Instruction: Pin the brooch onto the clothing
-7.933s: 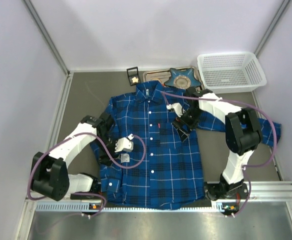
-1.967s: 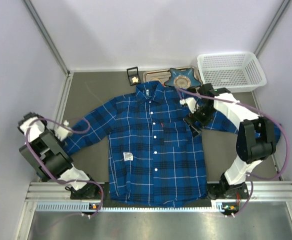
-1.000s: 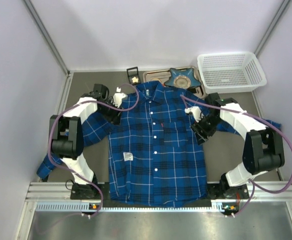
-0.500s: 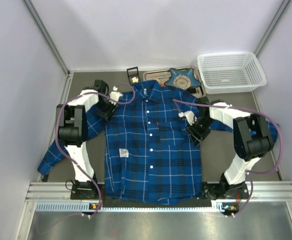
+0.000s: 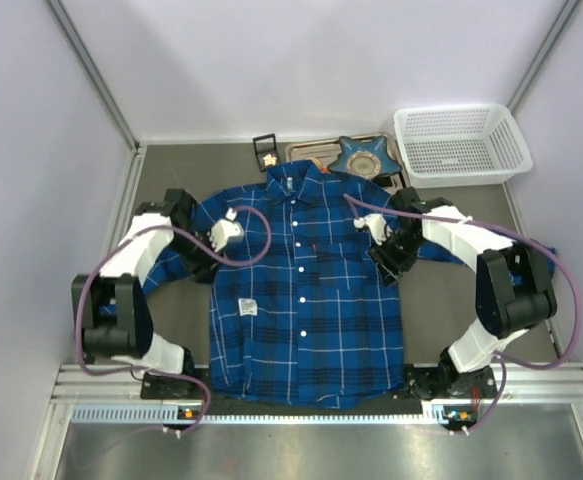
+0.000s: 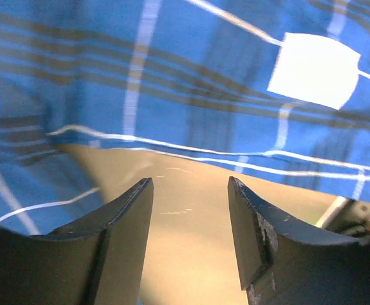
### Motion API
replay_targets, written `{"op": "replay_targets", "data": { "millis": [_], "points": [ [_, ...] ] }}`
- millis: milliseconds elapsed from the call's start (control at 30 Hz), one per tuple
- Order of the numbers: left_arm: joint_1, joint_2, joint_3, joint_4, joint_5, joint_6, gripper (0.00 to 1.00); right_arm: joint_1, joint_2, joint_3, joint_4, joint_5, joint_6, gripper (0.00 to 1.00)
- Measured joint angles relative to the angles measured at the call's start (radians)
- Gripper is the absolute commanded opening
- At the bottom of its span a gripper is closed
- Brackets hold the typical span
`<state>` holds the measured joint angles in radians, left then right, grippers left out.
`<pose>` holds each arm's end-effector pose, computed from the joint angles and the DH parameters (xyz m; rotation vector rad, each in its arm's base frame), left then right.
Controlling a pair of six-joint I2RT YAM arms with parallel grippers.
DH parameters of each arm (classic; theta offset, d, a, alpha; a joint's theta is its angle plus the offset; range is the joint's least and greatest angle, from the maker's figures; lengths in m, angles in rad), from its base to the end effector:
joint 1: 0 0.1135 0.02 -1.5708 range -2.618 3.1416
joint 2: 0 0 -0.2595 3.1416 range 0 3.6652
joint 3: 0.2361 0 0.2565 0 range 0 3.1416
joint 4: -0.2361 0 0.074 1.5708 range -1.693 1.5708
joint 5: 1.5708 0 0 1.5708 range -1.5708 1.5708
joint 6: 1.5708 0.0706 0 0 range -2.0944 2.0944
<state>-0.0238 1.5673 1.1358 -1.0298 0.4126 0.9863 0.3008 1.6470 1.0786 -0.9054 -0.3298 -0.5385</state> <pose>0.2851 -0.0351 0.1854 1.3929 2.4524 -0.4516 0.2758 0.1095 0.1484 -1.2320 2.7025 0.4737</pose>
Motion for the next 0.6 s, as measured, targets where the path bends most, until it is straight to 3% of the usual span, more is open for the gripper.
{"op": "replay_targets", "data": {
  "millis": [100,367,600],
  "points": [
    [-0.051,-0.122,-0.109,-0.056,0.019,0.073,0.5,0.029,-0.027,-0.009,-0.001,-0.016,0.003,0.45],
    [-0.317,-0.248,-0.348,-0.038,-0.011,0.116,0.51,0.044,0.021,-0.026,0.012,-0.024,0.029,0.42],
    [-0.397,-0.285,-0.445,0.048,-0.082,0.109,0.52,0.044,0.075,-0.026,0.051,0.001,0.053,0.4]
  ]
}}
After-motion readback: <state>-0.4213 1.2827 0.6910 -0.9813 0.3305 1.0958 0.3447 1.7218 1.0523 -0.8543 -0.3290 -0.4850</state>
